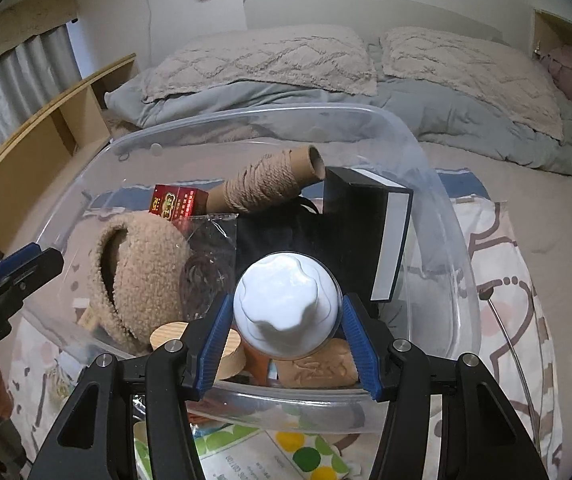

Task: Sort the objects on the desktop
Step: 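Lower the white knobbed cap into the plastic box and open the right tool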

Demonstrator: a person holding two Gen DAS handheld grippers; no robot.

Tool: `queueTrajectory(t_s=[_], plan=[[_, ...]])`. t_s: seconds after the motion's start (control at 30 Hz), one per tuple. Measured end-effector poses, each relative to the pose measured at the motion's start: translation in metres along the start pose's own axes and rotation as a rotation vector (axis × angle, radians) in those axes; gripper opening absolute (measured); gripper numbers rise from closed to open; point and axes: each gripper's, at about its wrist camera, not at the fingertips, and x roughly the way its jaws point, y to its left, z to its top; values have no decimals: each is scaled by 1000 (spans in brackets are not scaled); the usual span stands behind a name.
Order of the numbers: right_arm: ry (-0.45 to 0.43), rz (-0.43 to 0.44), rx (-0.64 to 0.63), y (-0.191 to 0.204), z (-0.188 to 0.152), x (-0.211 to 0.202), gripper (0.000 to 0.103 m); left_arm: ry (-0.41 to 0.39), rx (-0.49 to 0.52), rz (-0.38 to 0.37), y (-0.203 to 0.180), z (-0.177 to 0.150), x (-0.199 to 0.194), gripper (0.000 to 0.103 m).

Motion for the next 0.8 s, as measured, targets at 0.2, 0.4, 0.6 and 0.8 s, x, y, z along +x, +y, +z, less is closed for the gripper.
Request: queueTrajectory(t_s=[0.2, 0.4, 0.6, 0.8], plan=[[8, 2, -5, 0, 0, 0, 56, 3, 10, 0, -2, -1, 1, 74], [14, 60, 42, -7, 2, -3, 67, 2, 17, -3, -3, -2, 1, 74], [-2, 78, 80, -7, 2, -8, 89, 2, 17, -2, -4, -2, 0, 74], [-7, 69, 70, -6, 0, -9, 89, 3, 21, -3, -5, -3, 0, 74]])
